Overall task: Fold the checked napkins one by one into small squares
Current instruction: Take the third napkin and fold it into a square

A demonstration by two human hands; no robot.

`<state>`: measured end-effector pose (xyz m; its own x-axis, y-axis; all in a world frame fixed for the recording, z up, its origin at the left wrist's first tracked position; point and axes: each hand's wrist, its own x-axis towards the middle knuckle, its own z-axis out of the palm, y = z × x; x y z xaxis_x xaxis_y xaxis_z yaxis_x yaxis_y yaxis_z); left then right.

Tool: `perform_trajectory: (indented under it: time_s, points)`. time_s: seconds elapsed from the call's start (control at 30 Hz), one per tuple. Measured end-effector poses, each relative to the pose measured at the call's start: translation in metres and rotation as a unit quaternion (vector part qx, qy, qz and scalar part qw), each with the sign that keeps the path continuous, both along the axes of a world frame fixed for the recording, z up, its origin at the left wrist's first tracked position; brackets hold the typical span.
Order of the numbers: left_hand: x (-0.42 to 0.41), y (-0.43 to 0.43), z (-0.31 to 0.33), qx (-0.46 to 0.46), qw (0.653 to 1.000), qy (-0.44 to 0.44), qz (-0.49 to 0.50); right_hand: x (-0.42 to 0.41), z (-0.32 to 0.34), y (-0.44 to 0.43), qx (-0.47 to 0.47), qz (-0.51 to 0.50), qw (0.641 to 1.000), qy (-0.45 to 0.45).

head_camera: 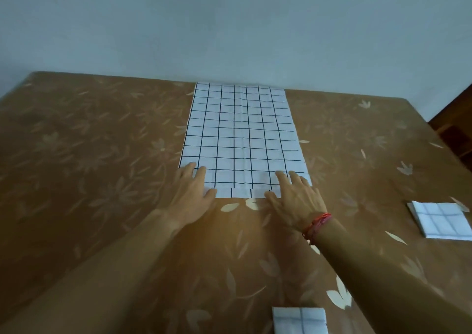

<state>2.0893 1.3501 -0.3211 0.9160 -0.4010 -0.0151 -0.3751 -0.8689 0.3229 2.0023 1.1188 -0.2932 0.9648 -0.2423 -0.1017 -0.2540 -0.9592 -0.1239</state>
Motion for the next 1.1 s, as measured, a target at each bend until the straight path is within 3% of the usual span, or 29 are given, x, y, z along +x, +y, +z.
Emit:
perform_trajectory:
  time_s: [0.13, 0.33, 0.67, 0.87, 1.1]
  points:
    - [0.026, -0.012, -0.015, -0.004, 1.0, -0.009, 0.012, 0.024, -0.028, -0.016, -0.005, 0.008, 1.0, 0.007]
    - [0.034, -0.016, -0.016, 0.065, 0.997, 0.051, -0.007, 0.034, -0.043, -0.024, -0.031, 0.019, 0.999, 0.014]
    - [0.033, -0.01, -0.024, 0.009, 0.997, -0.061, -0.039, 0.036, -0.038, -0.014, -0.099, 0.048, 0.994, -0.021]
    - [0.018, 0.003, -0.004, -0.05, 0.991, -0.122, -0.037, 0.024, -0.028, 0.004, -0.093, 0.035, 0.993, -0.067]
    - [-0.005, 0.057, 0.032, -0.018, 0.985, -0.169, -0.023, -0.007, 0.006, 0.023, -0.08, 0.041, 0.993, -0.08]
